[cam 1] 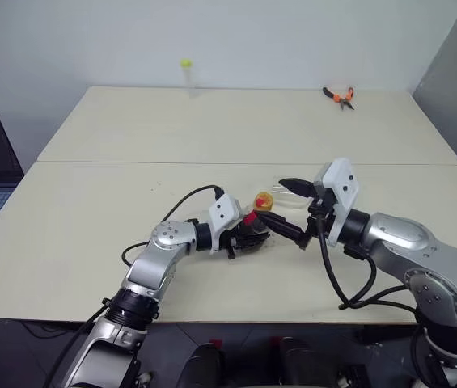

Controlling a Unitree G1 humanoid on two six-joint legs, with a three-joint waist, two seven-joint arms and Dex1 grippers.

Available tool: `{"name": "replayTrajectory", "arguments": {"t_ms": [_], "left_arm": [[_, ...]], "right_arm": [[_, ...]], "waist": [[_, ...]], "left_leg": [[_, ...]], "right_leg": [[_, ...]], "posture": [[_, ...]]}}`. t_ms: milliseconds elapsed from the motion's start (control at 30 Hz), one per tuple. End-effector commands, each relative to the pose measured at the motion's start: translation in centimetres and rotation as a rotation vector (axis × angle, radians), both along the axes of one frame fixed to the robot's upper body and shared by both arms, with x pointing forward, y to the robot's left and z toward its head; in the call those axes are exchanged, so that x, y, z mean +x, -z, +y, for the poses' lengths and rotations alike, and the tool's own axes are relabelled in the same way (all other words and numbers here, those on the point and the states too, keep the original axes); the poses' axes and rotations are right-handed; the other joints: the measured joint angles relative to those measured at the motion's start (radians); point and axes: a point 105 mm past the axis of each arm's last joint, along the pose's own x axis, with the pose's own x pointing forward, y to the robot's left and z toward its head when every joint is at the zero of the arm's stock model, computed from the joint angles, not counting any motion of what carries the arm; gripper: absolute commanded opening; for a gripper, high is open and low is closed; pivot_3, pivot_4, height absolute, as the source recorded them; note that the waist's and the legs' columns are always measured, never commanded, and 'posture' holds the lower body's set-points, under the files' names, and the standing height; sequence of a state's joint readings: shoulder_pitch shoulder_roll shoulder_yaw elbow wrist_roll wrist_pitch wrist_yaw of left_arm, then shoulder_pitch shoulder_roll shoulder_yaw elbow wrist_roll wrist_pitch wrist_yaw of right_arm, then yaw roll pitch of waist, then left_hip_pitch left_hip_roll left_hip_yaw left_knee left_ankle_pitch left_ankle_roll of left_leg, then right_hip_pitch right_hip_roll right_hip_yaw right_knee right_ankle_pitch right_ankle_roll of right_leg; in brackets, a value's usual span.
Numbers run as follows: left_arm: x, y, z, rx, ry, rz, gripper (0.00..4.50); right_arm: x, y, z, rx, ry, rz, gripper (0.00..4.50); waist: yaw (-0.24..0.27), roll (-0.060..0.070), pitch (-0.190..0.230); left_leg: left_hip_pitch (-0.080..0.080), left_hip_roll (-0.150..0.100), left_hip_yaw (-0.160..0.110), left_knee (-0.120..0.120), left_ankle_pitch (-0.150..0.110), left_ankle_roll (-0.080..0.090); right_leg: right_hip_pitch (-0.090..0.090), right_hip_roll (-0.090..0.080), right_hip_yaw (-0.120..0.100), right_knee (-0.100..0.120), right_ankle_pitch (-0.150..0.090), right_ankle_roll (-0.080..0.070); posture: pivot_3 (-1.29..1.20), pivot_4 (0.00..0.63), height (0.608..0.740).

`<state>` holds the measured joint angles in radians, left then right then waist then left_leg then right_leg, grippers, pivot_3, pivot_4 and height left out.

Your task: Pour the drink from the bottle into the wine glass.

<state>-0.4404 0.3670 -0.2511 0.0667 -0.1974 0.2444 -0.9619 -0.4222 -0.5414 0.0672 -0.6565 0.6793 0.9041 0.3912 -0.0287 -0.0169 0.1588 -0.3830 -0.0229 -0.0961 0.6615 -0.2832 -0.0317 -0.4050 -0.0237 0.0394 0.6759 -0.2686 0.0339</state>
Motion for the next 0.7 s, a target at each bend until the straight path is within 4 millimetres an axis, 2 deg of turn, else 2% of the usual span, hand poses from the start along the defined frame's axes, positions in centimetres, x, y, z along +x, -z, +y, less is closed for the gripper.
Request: {"name": "replayTrajectory", "arguments": {"t_ms": [33, 200, 300, 533, 567, 700], "left_arm": [[-0.12, -1.21, -0.71, -0.017, 0.039, -0.051, 1.82], [-0.22, -1.09, -0.75, -0.015, 0.043, -0.050, 1.81], [-0.29, -1.03, -0.69, -0.013, 0.044, -0.048, 1.81], [-0.37, -1.14, -0.68, -0.021, 0.043, -0.045, 1.72], [-0.39, -1.24, -0.72, -0.025, 0.043, -0.044, 1.71], [-0.63, -1.82, -1.03, -0.044, 0.060, -0.043, 1.47]], "right_arm": [[-0.20, -0.85, 0.50, -0.003, -0.026, -0.036, 4.50], [-0.28, -0.67, 0.61, -0.013, -0.037, -0.030, 4.50], [-0.27, -0.72, 0.74, -0.007, -0.038, -0.031, 3.86], [-0.58, -0.55, 0.92, -0.043, -0.065, -0.049, 1.35], [-0.62, -0.46, 0.91, -0.060, -0.071, -0.057, 1.21], [-0.53, -0.30, 0.80, -0.082, -0.082, -0.069, 1.21]], "waist": [[0.000, 0.000, 0.000], [0.000, 0.000, 0.000], [0.000, 0.000, 0.000], [0.000, 0.000, 0.000], [0.000, 0.000, 0.000], [0.000, 0.000, 0.000]], "left_leg": [[0.000, 0.000, 0.000, 0.000, 0.000, 0.000], [0.000, 0.000, 0.000, 0.000, 0.000, 0.000], [0.000, 0.000, 0.000, 0.000, 0.000, 0.000], [0.000, 0.000, 0.000, 0.000, 0.000, 0.000], [0.000, 0.000, 0.000, 0.000, 0.000, 0.000], [0.000, 0.000, 0.000, 0.000, 0.000, 0.000]], "right_leg": [[0.000, 0.000, 0.000, 0.000, 0.000, 0.000], [0.000, 0.000, 0.000, 0.000, 0.000, 0.000], [0.000, 0.000, 0.000, 0.000, 0.000, 0.000], [0.000, 0.000, 0.000, 0.000, 0.000, 0.000], [0.000, 0.000, 0.000, 0.000, 0.000, 0.000], [0.000, 0.000, 0.000, 0.000, 0.000, 0.000]], "posture": [[0.00, 0.150, 0.740], [0.00, 0.150, 0.740], [0.00, 0.150, 0.740], [0.00, 0.150, 0.740], [0.00, 0.150, 0.740], [0.00, 0.150, 0.740]]}}
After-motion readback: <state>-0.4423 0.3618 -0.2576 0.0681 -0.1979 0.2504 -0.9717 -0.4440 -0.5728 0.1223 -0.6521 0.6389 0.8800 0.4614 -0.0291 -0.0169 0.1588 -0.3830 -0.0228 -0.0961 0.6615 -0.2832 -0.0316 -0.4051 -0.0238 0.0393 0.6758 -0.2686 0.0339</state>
